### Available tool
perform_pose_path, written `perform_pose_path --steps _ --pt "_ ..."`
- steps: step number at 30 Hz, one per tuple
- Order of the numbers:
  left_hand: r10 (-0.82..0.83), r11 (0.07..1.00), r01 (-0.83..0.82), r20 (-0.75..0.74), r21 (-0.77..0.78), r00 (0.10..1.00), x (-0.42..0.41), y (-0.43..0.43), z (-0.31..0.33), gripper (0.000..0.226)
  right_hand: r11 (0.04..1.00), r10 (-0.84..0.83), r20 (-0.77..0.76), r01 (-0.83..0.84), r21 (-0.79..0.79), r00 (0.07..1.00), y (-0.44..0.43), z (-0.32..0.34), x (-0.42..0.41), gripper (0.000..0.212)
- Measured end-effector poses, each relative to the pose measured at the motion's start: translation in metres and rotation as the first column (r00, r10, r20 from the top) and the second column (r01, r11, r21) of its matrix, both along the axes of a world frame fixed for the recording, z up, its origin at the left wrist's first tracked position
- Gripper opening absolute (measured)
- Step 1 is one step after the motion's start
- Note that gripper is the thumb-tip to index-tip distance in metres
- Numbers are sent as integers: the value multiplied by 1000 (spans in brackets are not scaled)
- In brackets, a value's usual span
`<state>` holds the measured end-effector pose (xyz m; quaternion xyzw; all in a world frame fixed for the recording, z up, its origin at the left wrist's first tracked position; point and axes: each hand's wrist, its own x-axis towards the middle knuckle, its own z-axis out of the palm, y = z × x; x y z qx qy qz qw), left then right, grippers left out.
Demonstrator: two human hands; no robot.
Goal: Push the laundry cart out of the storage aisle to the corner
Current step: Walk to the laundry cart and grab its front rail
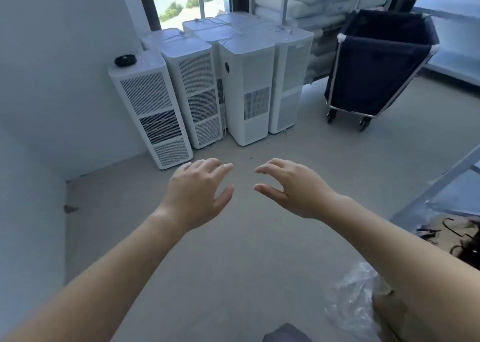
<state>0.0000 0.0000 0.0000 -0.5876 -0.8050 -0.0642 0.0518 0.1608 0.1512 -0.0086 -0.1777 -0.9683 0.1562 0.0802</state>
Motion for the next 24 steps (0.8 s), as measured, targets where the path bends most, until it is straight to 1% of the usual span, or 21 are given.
perform_pose_path --steps 2,9,13,18,24 --pt "-37 999 37 23 -9 999 -8 24 -1 48 998 -54 -20 53 -23 998 18 -1 -1 49" --pt "-189 982 189 16 -3 982 -25 138 -9 47 979 -199 -49 196 -56 979 110 -11 0 46" --pt "-256 966 256 5 -13 967 -34 227 -12 47 961 -268 -84 261 -92 960 180 -19 -3 43" --pt "-336 942 336 8 -19 942 -33 348 -3 44 926 -370 -149 351 -142 917 277 -9 0 42" --pt "-419 908 419 1 -8 908 -26 474 7 43 881 -468 -128 451 -143 874 380 2 14 41"
